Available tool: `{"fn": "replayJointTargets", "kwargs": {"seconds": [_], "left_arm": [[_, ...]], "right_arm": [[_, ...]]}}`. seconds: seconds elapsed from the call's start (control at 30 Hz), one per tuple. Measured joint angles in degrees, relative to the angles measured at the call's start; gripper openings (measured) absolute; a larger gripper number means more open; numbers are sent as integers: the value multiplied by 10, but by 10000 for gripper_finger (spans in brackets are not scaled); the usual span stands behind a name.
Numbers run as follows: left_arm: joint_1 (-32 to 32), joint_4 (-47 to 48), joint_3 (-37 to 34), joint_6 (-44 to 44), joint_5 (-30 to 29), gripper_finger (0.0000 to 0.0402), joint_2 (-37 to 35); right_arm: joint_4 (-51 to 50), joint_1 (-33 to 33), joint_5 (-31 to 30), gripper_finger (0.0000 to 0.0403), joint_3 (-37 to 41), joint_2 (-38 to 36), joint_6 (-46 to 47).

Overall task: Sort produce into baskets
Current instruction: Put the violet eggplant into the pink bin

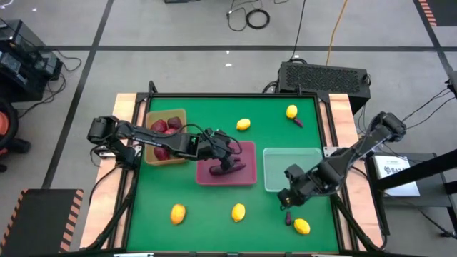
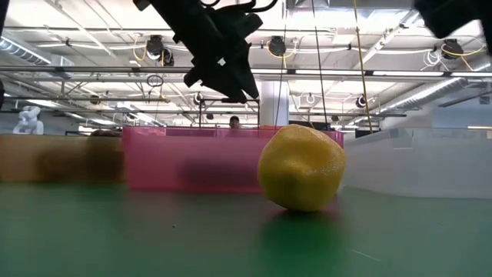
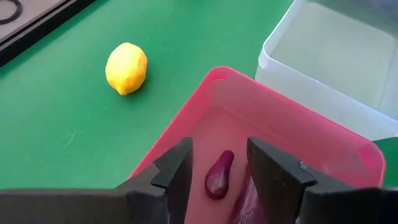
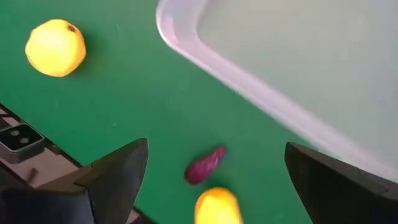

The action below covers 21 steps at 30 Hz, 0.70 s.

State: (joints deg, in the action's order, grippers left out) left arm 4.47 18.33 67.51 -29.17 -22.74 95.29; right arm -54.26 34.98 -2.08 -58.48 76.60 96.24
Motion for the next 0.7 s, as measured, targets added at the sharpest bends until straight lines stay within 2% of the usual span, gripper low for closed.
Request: {"fn": "replayJointTargets", "kwargs": {"seconds": [0.13, 0.3, 0.53, 0.7], "left_arm": [[0, 0, 0, 0, 0, 160, 0], [0, -27, 0, 7, -34, 160, 0], [0, -113, 0, 132, -32, 160, 0], [0, -124, 0, 165, -4, 160, 0]], "right_arm": [[0, 41, 0, 368, 0, 0, 88], [11, 80, -51, 368, 0, 3, 181], [83, 94, -51, 368, 0, 43, 237], [103, 94, -51, 368, 0, 75, 275]]}}
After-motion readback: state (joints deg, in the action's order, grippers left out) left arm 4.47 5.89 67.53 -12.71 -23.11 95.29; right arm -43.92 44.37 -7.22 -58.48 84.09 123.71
